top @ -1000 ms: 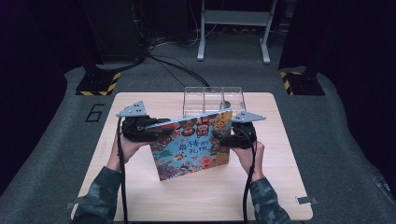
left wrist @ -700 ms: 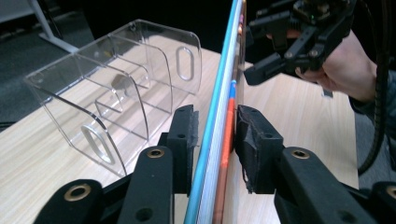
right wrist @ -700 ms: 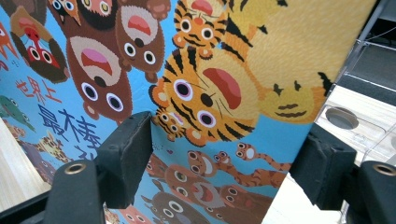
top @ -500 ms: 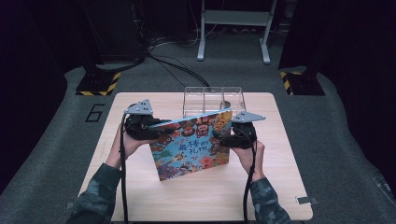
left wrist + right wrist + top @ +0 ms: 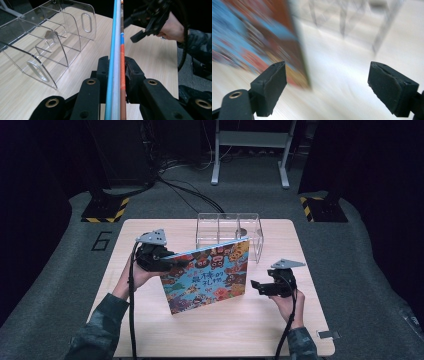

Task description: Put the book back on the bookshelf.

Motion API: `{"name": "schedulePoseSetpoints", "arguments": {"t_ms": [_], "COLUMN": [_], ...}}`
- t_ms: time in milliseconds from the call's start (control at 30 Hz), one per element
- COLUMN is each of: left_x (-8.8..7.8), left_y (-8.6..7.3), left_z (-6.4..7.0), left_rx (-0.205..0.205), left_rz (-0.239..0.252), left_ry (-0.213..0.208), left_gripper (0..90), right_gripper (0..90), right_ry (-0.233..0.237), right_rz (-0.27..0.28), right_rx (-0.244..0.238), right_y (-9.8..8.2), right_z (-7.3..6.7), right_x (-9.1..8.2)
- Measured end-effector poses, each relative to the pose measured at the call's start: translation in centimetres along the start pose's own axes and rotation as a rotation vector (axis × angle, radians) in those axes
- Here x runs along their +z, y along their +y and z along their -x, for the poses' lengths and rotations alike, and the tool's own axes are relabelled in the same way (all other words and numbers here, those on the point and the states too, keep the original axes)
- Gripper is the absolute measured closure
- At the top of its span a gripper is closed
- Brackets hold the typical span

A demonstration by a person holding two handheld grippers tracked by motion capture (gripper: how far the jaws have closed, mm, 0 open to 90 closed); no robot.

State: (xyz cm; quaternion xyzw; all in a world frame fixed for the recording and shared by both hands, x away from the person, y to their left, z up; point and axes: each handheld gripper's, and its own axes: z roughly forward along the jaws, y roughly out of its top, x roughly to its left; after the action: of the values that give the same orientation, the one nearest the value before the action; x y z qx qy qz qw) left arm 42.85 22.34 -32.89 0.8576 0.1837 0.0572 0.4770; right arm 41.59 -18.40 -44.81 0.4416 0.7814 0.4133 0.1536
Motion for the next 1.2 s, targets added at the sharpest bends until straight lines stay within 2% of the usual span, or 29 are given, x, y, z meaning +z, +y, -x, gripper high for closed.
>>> {"name": "schedulePoseSetpoints", "arguments": {"t_ms": [33,67,133,200,267,333,367,467,700,767,933,1067,1100,1200], "left_x": [0.0,0.0,0.0,-0.1,-0.1,-0.1,-0.1,-0.2,-0.2,-0.1,-0.4,-0.7,-0.8,-1.1], "left_y": [0.0,0.1,0.2,0.3,0.2,0.1,0.0,-0.1,0.1,0.2,1.1,1.7,2.0,2.5], "left_z": [0.1,0.3,0.5,0.8,1.0,1.2,1.4,1.7,2.5,2.8,3.5,3.8,3.9,4.0], "left_rx": [-0.005,0.006,0.010,0.011,0.016,0.032,0.026,0.038,0.050,0.031,0.049,0.042,0.047,0.049], "left_rz": [-0.006,-0.006,-0.017,-0.021,-0.011,-0.006,-0.001,0.007,0.002,0.004,0.005,0.023,0.013,0.024], "left_ry": [-0.003,0.006,-0.006,-0.015,-0.022,-0.026,-0.038,-0.044,-0.019,-0.013,0.002,0.025,0.028,0.045], "left_gripper": [76.2,76.1,76.4,77.6,78.6,79.5,79.9,80.4,80.7,80.7,80.8,80.8,80.8,80.8], "right_gripper": [14.5,14.5,14.4,13.8,9.9,6.8,5.9,3.6,1.7,1.8,2.1,2.1,2.3,2.4], "right_ry": [-0.009,-0.013,-0.051,-0.094,-0.166,-0.225,-0.241,-0.299,-0.306,-0.297,-0.296,-0.294,-0.294,-0.297], "right_rz": [-0.019,-0.030,-0.046,-0.052,-0.061,-0.078,-0.079,-0.101,-0.074,-0.076,-0.075,-0.081,-0.081,-0.079], "right_rx": [0.017,0.049,0.107,0.144,0.162,0.150,0.157,0.130,0.121,0.111,0.111,0.098,0.096,0.106], "right_y": [-1.2,-2.0,-4.1,-5.3,-6.5,-7.1,-7.2,-7.5,-7.5,-7.6,-7.6,-7.6,-7.6,-7.6], "right_z": [0.9,1.5,3.2,4.2,5.2,5.8,5.9,6.3,6.9,7.0,7.0,7.1,7.1,7.1], "right_x": [0.3,0.4,0.7,0.7,0.9,1.1,1.2,1.8,2.2,2.1,2.1,2.0,2.0,2.0]}}
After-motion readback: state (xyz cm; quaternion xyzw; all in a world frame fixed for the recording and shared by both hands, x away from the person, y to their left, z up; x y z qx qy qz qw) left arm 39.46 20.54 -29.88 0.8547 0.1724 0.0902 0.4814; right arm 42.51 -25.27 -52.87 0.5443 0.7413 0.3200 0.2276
